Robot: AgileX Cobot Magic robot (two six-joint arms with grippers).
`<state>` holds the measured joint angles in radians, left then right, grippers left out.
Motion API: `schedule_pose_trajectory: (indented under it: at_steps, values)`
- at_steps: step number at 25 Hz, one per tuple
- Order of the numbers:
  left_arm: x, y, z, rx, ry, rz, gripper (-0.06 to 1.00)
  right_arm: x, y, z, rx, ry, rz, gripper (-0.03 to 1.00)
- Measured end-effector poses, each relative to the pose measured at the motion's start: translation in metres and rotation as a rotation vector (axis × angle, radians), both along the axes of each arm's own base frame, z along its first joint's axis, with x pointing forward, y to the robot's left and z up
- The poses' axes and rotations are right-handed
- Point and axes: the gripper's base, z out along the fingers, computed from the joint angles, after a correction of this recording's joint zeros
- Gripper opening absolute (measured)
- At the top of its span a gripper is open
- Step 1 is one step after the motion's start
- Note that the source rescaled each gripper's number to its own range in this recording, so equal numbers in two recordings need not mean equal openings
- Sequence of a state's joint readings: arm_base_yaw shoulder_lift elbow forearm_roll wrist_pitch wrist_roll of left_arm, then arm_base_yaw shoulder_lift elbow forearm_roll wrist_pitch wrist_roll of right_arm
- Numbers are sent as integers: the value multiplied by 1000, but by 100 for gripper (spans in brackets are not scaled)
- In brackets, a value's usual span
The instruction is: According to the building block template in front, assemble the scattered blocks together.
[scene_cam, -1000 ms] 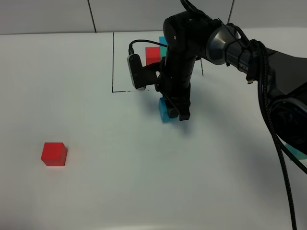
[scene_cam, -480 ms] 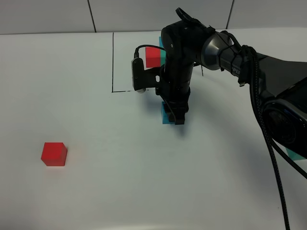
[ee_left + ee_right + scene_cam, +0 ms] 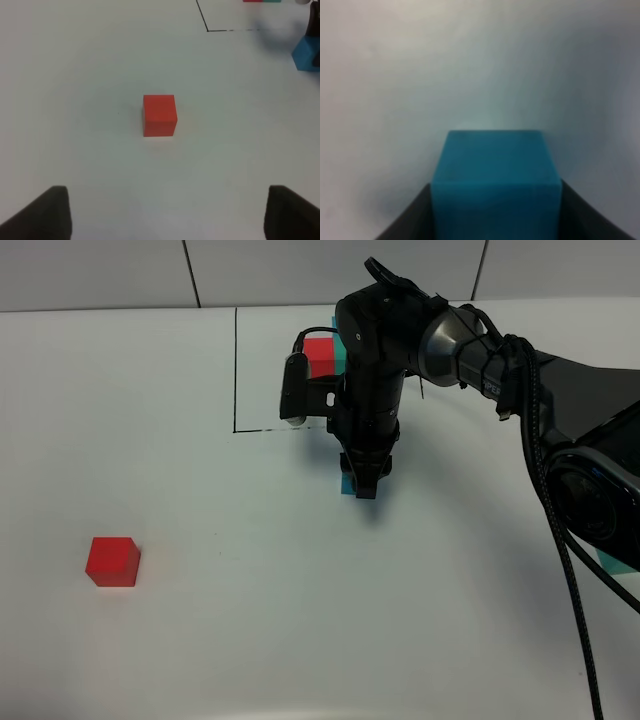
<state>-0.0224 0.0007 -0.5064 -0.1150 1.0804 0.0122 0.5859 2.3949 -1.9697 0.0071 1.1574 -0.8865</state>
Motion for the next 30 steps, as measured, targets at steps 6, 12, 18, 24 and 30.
schedule_pose_trajectory:
  at_steps: [6,12,18,24,30]
  values:
    - [0,0,0,0,0,0,88,0,0,0,-4,-3,-18,0]
    - [0,0,0,0,0,0,88,1,-1,-2,-15,-11,-22,10]
    - [0,0,0,0,0,0,88,4,-4,3,-37,-46,-23,54]
    - [0,0,0,0,0,0,88,4,-11,47,-24,-141,-130,90]
    - [0,0,0,0,0,0,88,-1,-25,86,11,-160,-285,96]
